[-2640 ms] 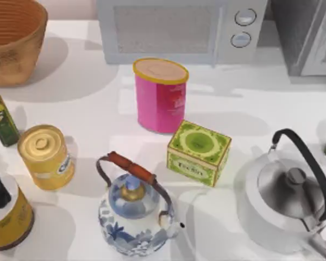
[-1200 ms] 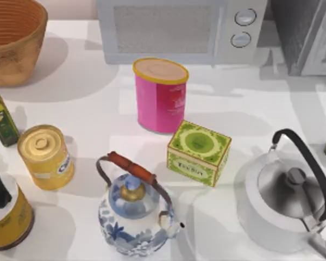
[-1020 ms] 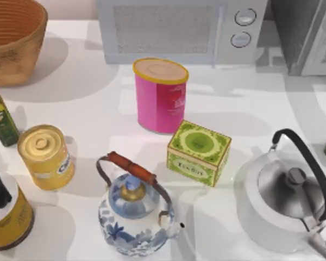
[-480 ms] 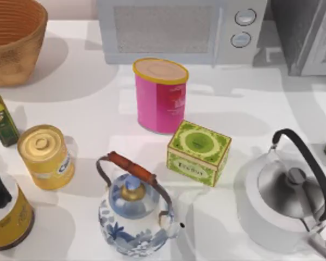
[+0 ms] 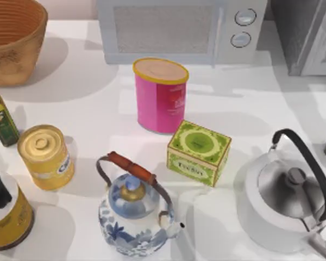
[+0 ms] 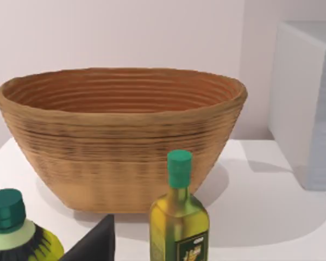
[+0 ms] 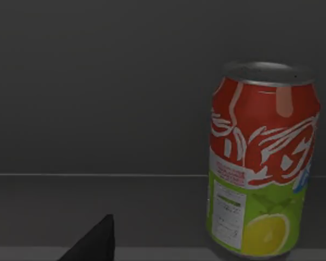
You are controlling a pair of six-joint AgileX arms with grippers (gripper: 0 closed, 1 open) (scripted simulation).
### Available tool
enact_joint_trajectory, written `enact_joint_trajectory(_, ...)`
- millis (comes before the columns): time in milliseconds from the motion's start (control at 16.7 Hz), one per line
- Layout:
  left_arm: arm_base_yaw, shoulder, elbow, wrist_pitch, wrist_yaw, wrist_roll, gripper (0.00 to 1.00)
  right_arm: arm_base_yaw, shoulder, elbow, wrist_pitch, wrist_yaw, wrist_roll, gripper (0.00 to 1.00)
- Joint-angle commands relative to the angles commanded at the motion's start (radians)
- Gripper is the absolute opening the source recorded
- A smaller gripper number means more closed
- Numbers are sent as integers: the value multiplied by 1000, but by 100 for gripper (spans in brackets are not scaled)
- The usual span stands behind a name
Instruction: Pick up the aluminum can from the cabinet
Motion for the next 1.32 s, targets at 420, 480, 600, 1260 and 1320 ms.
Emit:
enact_joint_trajectory(420, 0, 0, 0, 0, 0, 0, 100, 1, 20, 12, 6, -1, 0, 100)
enact_joint_trajectory(480, 0, 0, 0, 0, 0, 0, 100, -2, 37, 33, 4, -2, 0, 100)
enact_joint_trajectory(600, 0, 0, 0, 0, 0, 0, 100, -9, 87, 92, -4, -7, -1, 100)
enact_joint_trajectory(1260, 0, 0, 0, 0, 0, 0, 100, -32, 254, 285, -29, -27, -1, 100)
enact_joint_trajectory(1320, 0, 0, 0, 0, 0, 0, 100, -32, 254, 285, -29, -27, -1, 92)
